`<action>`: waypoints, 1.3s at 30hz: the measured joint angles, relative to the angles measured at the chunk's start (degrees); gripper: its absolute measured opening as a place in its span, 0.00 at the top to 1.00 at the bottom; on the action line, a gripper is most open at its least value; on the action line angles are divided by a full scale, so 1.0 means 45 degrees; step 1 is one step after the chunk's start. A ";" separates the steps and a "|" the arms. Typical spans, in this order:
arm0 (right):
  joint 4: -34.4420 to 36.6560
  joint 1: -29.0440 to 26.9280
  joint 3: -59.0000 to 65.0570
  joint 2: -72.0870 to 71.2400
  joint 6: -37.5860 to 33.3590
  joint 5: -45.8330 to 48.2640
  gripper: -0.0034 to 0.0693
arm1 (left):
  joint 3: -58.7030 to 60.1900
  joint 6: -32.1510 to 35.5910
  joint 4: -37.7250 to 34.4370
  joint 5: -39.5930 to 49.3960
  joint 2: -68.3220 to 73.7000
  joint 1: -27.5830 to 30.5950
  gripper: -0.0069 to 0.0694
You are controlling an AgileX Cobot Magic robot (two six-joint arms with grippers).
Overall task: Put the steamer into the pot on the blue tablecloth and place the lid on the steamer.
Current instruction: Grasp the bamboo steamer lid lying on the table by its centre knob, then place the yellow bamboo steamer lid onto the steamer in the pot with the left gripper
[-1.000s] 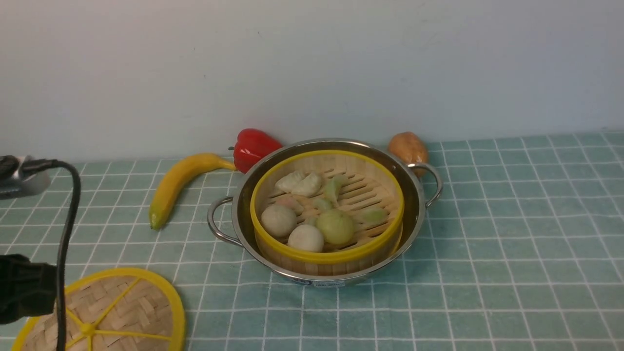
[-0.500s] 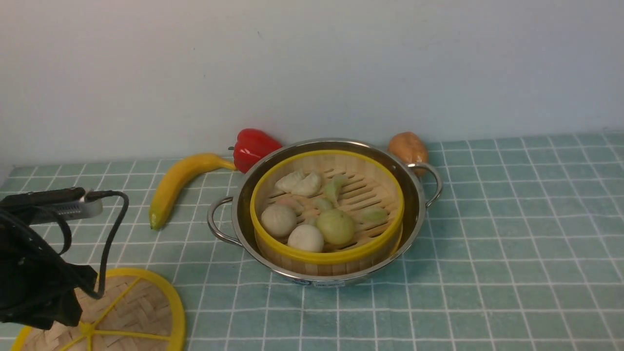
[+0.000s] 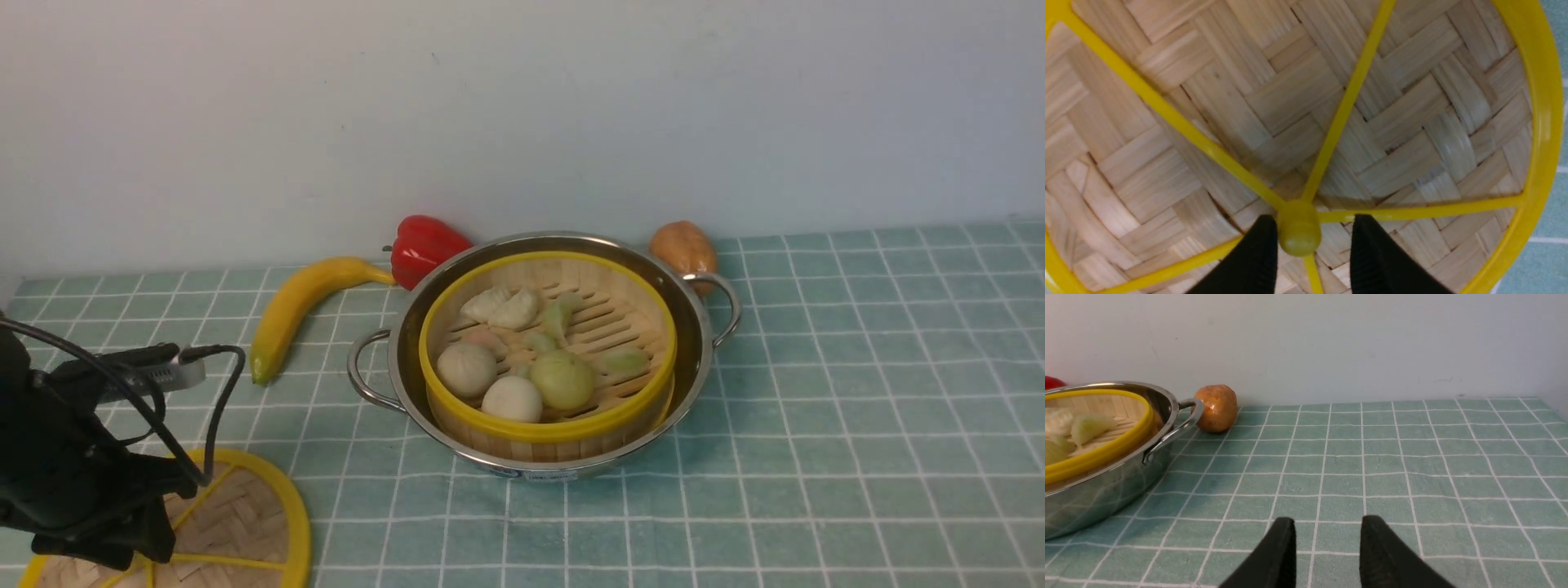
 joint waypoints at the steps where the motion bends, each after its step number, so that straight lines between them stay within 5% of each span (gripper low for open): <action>1: 0.0000 0.0000 0.0000 0.0000 0.0011 0.0000 0.62 | 0.0000 0.0000 0.0000 0.0000 0.0102 0.0000 0.59; 6: 0.0000 0.0000 0.0000 0.0000 0.0025 0.0000 0.62 | -0.0047 0.0000 0.0026 -0.0004 0.0305 0.0000 0.62; 10: 0.0000 0.0000 0.0000 0.0000 0.0041 0.0000 0.62 | -0.0073 -0.0012 0.0091 0.0100 0.0305 0.0000 0.76; 22: 0.0000 0.0000 0.0000 0.0000 0.0041 0.0000 0.62 | -0.0262 0.0173 -0.0259 0.0668 0.0305 0.0000 0.76; 31: 0.0000 0.0000 0.0000 0.0000 0.0041 0.0000 0.62 | -0.2904 0.1643 -0.1222 0.1923 -0.1266 -0.0100 0.76; 39: 0.0000 0.0000 0.0000 0.0000 0.0041 0.0000 0.62 | -0.6651 0.3060 -0.1310 0.2432 -0.1636 -0.2604 0.76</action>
